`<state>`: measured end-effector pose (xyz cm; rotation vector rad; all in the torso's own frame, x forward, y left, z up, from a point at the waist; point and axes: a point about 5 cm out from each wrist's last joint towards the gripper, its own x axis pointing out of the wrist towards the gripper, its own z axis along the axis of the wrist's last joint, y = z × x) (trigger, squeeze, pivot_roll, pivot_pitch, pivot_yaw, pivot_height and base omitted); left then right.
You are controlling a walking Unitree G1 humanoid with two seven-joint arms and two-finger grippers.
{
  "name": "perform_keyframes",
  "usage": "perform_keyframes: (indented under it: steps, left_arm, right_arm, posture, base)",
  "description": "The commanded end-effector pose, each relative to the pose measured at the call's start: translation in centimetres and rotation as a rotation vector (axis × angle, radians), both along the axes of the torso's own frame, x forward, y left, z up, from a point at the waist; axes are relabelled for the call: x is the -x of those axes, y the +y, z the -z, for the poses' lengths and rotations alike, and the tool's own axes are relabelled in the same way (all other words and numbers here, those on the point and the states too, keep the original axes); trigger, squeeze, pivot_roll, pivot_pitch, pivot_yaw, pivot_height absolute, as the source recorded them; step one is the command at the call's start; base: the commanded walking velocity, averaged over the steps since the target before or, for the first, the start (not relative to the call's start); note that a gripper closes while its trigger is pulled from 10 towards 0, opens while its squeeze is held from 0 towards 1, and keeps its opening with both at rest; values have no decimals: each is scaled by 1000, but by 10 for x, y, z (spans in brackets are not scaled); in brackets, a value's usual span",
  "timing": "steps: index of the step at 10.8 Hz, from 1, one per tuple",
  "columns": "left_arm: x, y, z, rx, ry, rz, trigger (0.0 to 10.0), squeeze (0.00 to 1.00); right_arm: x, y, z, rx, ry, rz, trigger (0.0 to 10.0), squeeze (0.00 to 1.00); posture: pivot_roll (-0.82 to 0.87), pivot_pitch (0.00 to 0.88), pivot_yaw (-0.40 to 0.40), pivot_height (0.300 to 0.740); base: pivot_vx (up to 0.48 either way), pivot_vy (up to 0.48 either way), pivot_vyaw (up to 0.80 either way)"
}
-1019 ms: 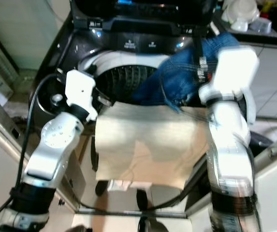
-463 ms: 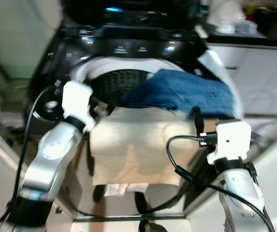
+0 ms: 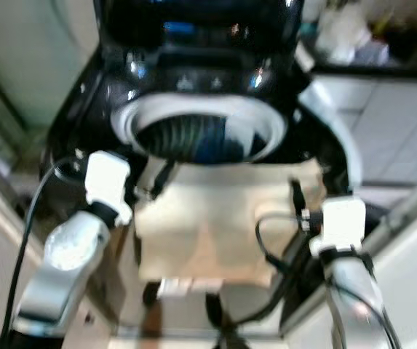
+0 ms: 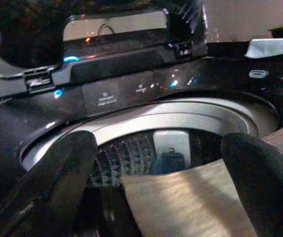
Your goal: Clothes washing
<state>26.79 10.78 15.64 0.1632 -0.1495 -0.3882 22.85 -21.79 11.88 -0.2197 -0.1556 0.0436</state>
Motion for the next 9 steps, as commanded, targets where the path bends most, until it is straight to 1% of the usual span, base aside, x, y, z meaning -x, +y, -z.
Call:
perform_keyframes:
  steps: [1,2,4,5,6,7,8,9]
  left_arm:
    - [2,2,-2,19,5,-23,10000,0]
    - [3,2,-3,27,-2,-37,10000,0]
    - [1,6,-9,35,-33,-83,10000,0]
    - [1,6,-12,32,-49,-98,10000,0]
    - [-1,5,-13,24,-60,-106,10000,0]
    - [-4,5,-16,13,-73,-108,10000,0]
    - [-10,4,-18,12,-75,-102,10000,0]
    - [-16,3,-19,14,-76,-99,10000,0]
  right_arm:
    - [-3,5,1,-13,-5,-30,10000,0]
    - [-6,8,3,-10,-8,-43,10000,0]
    - [-15,10,5,-20,-65,-62,10000,0]
    - [-20,12,-4,-27,-102,-56,10000,0]
    - [-25,17,-21,-29,-155,-51,10000,0]
    - [-33,17,-28,-45,-183,-35,10000,0]
    - [-42,23,-35,-66,-190,-35,10000,0]
    - [-55,30,-38,-137,-161,-23,10000,0]
  posture:
    - [-76,0,-48,740]
    - [-67,0,-53,740]
    - [-58,0,-55,740]
    - [-58,0,-53,740]
    - [-62,0,-47,740]
    - [-65,0,-41,740]
    - [-73,0,-33,740]
    - [-79,0,-27,740]
  base:
    - [0,0,0]
    - [0,0,0]
    - [0,0,0]
    - [0,0,0]
    - [0,0,0]
    - [0,0,0]
    - [0,0,0]
    - [0,0,0]
